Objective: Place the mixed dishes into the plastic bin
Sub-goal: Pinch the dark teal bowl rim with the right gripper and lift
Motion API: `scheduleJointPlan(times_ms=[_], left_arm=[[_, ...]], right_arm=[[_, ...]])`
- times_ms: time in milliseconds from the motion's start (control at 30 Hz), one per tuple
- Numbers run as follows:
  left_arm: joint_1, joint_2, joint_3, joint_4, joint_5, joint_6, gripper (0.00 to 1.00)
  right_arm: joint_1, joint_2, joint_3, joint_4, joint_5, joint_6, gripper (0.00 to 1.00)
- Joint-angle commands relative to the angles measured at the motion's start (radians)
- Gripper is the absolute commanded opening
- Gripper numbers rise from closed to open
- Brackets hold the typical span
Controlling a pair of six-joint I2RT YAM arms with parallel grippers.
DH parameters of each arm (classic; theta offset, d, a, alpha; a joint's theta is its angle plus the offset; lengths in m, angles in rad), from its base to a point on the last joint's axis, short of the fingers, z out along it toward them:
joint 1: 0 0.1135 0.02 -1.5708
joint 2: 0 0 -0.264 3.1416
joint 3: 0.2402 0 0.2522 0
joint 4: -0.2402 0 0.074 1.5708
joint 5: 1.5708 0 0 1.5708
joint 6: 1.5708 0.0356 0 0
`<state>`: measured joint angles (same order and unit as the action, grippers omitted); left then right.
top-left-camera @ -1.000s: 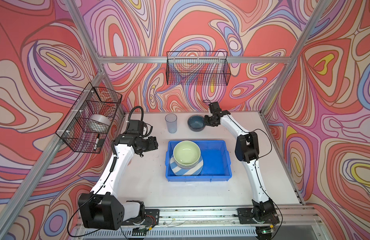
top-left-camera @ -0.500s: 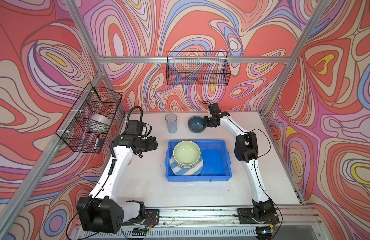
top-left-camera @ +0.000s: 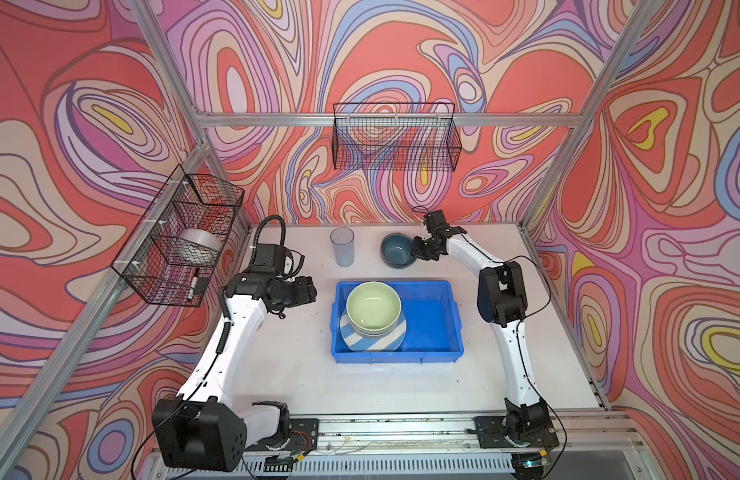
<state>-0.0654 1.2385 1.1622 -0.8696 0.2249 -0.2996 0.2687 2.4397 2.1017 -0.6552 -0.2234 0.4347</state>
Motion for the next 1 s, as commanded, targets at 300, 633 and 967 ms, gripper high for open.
scheduleJointPlan(times_ms=[300,633,967], left_arm=[[0.006,-0.026,-0.026,0.012,0.029,0.006,0.74],[0.006,-0.052,-0.038,0.028,0.021,0.027,0.79],[0.006,-0.068,-0.057,0.044,0.008,0.027,0.83]], right_arm=[[-0.003,-0.280,-0.014,-0.022,-0.069,-0.040,0.00],[0.053,-0.419,0.008,-0.225,-0.080,-0.179,0.00],[0.187,-0.517,0.046,-0.380,-0.104,-0.247,0.00]])
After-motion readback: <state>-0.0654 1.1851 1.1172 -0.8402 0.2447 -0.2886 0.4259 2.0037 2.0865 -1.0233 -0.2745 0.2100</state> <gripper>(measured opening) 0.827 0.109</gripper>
